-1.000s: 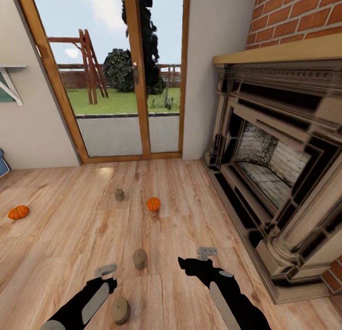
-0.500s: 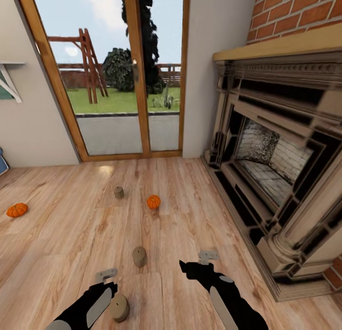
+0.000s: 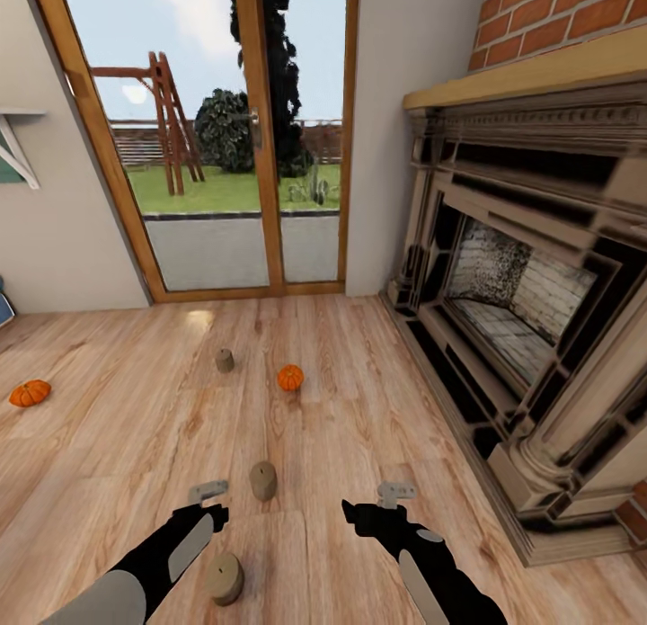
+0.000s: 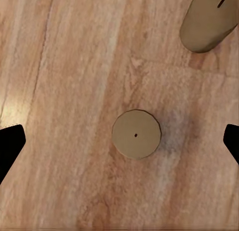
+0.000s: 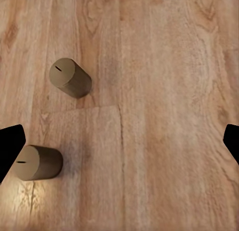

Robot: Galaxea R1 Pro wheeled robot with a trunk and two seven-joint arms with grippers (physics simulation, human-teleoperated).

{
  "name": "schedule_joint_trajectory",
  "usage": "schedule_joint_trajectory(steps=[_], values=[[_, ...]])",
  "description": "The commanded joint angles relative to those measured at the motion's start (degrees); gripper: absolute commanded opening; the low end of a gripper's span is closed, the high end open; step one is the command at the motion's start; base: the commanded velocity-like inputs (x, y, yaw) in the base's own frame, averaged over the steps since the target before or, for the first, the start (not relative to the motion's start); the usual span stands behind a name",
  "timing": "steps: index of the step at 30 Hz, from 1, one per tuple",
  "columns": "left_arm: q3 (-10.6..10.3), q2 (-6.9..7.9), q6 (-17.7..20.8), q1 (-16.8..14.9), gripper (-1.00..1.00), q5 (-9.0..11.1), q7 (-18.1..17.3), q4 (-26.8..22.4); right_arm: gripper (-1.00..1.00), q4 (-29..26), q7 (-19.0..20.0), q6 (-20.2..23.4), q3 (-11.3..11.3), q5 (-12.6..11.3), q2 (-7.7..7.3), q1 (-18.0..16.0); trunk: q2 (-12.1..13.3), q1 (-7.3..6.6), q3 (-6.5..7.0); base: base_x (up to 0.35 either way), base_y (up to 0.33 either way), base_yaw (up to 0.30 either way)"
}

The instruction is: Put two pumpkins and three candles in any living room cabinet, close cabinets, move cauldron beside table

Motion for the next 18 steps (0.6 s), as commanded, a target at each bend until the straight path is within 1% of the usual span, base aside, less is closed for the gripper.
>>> schedule_joint_trajectory(steps=[1,3,5,9,11,18], values=[[-0.46,-0.02,0.56,-0.05,1.0,0.41,0.46,-0.13,1.0,-0.09,-0.29,0.2,0.11,-0.56,-0.06,-0.02,-0.44,0.22,-0.24,0.0,0.0,0.0],[-0.47,-0.08,0.77,-0.06,1.0,0.53,0.46,0.01,1.0,-0.11,-0.16,-0.03,0.13,-0.57,-0.11,-0.04,-1.24,0.66,-0.6,0.0,0.0,0.0],[-0.52,-0.26,0.85,-0.07,1.0,0.68,0.46,0.42,1.0,-0.23,0.88,-0.35,0.13,-0.58,-0.16,-0.04,-2.04,1.1,-0.95,0.0,0.0,0.0],[-0.6,-0.72,0.8,-0.07,1.0,0.48,0.41,1.27,1.0,-0.24,5.81,-0.49,0.06,-0.54,-0.18,-0.05,-3.65,1.98,-1.67,0.0,0.0,0.0],[-0.64,-0.78,0.87,-0.09,1.0,0.4,0.38,1.03,1.0,-0.18,7.39,-0.51,0.03,-0.53,-0.19,-0.04,-4.45,2.41,-2.03,0.0,0.0,0.0],[-0.64,-0.67,1.0,-1.21,1.0,0.48,0.37,0.81,1.0,-0.09,8.46,-0.52,0.05,-0.58,-0.21,-0.03,-7.26,3.95,-3.29,0.0,0.0,0.0]])
